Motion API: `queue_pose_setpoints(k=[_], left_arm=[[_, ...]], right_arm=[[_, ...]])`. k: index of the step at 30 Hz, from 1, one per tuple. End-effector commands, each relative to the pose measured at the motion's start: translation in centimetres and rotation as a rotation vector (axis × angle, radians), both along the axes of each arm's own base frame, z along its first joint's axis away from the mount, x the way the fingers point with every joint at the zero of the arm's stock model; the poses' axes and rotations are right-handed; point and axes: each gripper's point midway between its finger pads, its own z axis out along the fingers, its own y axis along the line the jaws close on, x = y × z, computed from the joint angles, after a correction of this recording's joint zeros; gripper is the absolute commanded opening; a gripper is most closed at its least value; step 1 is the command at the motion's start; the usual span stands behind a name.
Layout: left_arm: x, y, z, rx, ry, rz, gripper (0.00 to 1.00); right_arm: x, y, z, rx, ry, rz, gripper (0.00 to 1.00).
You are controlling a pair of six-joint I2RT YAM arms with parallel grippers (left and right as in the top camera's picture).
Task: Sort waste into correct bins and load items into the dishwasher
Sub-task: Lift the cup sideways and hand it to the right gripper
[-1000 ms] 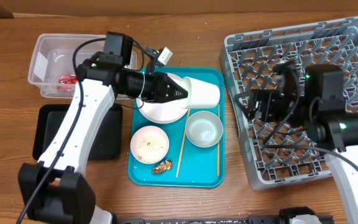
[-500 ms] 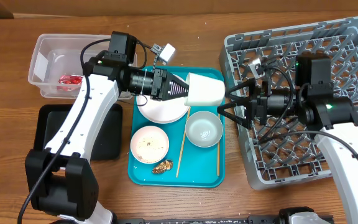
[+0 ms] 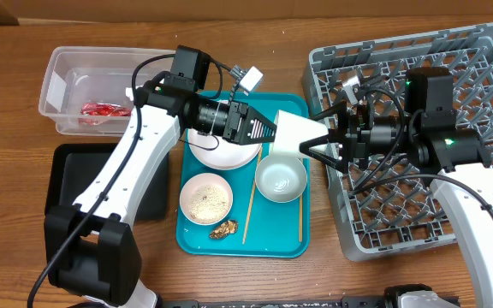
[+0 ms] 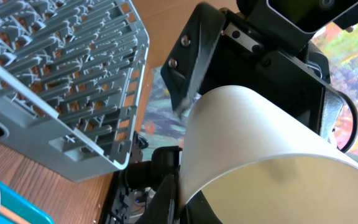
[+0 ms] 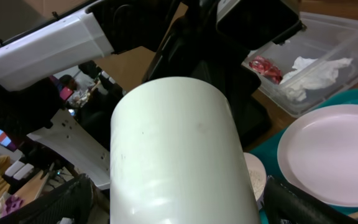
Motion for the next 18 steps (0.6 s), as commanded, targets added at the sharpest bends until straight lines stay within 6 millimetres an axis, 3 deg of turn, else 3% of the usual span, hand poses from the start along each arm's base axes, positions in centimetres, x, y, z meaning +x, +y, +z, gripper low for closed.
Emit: queue_pose_setpoints(k=[1,18], left_arm=[[0.20,-0.25,0.76,-0.032,-0.019,-0.013,0.04],[0.56,-0.36,0.96,-0.036,-0.029,-0.009,0.04]], right_arm=[[-0.64,0.06,1.01,0.037,-0.008,0.034,0.86],[-0.83,0.04,0.83,0.035,0.016,0.033,0.66]])
